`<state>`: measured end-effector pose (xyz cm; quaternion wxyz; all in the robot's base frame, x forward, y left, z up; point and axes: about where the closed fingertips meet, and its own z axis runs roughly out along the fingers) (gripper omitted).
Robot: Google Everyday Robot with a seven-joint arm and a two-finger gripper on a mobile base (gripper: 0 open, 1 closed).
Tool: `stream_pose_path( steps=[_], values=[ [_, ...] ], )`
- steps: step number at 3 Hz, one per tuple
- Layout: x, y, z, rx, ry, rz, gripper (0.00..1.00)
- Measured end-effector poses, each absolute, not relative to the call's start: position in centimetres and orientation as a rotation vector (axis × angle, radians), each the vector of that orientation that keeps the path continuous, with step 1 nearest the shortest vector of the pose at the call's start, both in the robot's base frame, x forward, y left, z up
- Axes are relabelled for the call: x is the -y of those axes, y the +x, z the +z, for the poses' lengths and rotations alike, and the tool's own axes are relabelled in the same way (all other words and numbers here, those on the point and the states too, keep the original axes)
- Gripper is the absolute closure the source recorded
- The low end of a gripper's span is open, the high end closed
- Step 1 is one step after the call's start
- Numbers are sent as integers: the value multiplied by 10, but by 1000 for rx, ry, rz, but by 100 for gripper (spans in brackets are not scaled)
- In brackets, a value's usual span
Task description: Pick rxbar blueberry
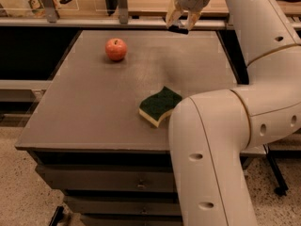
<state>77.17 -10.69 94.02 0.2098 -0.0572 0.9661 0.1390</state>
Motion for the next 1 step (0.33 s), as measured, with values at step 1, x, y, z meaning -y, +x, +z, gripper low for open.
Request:
stream_pose_path(
  steps=[1],
  values=[
    [106, 772, 940, -2686, -160, 391, 100]
  ],
)
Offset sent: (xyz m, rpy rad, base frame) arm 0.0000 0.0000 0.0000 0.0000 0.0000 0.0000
